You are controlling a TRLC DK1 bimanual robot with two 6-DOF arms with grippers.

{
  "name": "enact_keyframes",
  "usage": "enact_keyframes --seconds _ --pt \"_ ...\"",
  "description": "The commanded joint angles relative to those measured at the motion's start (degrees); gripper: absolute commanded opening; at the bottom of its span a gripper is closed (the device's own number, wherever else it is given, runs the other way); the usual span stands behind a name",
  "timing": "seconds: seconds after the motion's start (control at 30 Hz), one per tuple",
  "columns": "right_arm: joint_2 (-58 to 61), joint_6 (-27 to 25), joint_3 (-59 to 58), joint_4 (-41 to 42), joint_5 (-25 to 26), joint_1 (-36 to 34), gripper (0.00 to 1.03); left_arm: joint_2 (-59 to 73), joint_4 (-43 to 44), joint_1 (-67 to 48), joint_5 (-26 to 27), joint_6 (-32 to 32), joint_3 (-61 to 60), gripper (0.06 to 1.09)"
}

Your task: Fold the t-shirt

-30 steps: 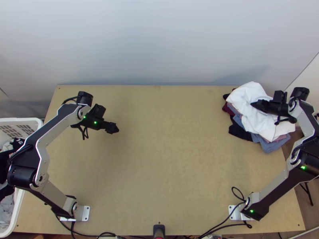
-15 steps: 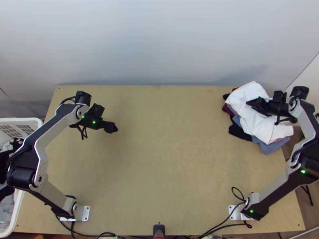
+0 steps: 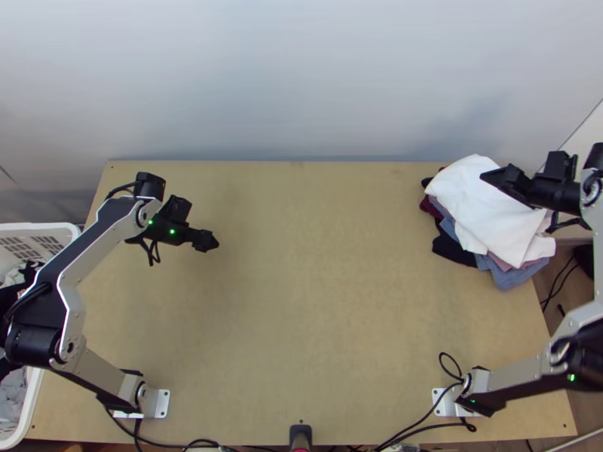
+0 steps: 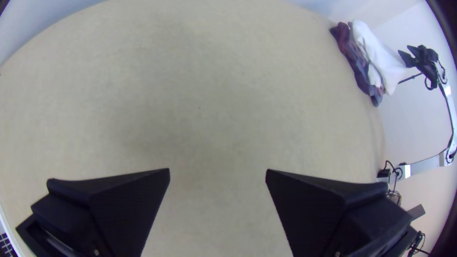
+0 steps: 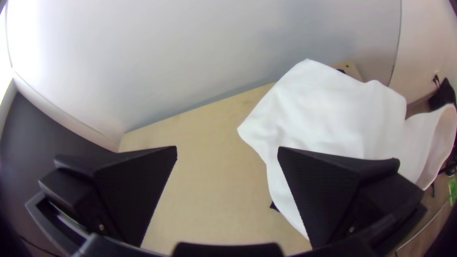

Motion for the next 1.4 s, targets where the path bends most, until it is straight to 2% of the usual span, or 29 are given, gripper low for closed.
enact_keyframes --seconds 0.0,0.07,0.13,0.17,0.2,0.23,0.3,0.33,0.37,0.47,0.53,0.63,0.7,0.87,1.03,1.17,1.27,1.37 --pt "-9.41 -2.53 -1.99 -5.11 1.68 0.06 0.99 -2.91 0.07 0.52 0.05 -0.37 -2.88 1.04" --pt "-10.29 -5.79 -4.98 -4.93 2.38 -1.43 0.95 -3.96 0.24 0.61 0.05 -0.28 -4.11 1.04" --pt "-10.11 -8.69 -6.56 -4.85 4.05 -2.40 0.72 -4.75 0.33 0.61 -0.04 -0.01 -5.17 1.04" --pt "-10.11 -8.69 -7.09 -3.53 4.22 -2.57 0.56 -5.28 0.33 0.61 -0.04 0.25 -5.61 1.04" --pt "-10.11 -8.42 -7.53 -2.56 4.14 -2.57 0.50 -5.63 0.42 0.61 -0.04 0.25 -5.96 1.04" --pt "-9.94 -8.42 -7.70 -2.30 4.22 -2.57 0.53 -5.90 0.42 0.70 -0.04 0.34 -6.05 1.04" --pt "-9.67 -7.90 -7.70 -3.26 5.10 -2.31 0.86 -6.60 0.42 0.96 -0.04 0.34 -6.40 1.04" --pt "-9.67 -8.16 -7.44 -4.67 5.89 -1.96 0.96 -6.95 0.42 0.96 -0.04 0.34 -6.49 1.04" --pt "-10.20 -8.25 -7.62 -5.81 6.07 -1.96 0.98 -7.30 0.42 0.96 -0.04 0.34 -6.66 1.04" --pt "-15.56 -8.25 -11.57 -6.60 7.92 -1.87 0.98 -8.62 0.51 0.96 0.05 0.25 -7.54 1.04" --pt "-20.66 -8.16 -15.88 -3.88 14.16 -0.46 0.98 -10.38 1.56 0.79 0.05 -0.19 -8.86 1.04" --pt "-29.71 -7.19 -24.75 4.65 24.09 0.33 0.98 -15.30 5.87 -0.09 -0.13 -0.45 -13.08 1.04" --pt "-35.60 -7.19 -30.47 9.92 29.45 1.21 0.98 -19.43 9.30 -1.06 -3.12 -0.54 -16.24 1.04" --pt "-47.56 -8.77 -41.37 17.48 33.23 0.94 0.98 -32.17 20.02 -3.08 -10.85 -1.60 -25.47 1.04" --pt "-61.18 -8.16 -52.70 23.45 36.22 3.32 0.98 -45.36 31.44 -2.29 -12.61 -2.21 -34.35 1.04" --pt "-70.85 -7.46 -58.33 24.51 41.49 5.95 0.98 -51.77 33.11 -1.85 -15.33 -1.33 -38.74 1.04" --pt "-76.47 -7.28 -60.26 25.12 42.11 5.86 0.98 -57.49 33.20 -1.59 -15.42 -1.24 -42.00 1.04" --pt "-82.01 -8.42 -63.34 25.92 42.11 5.95 0.98 -65.13 38.12 -1.24 -15.42 -1.33 -48.06 1.04"
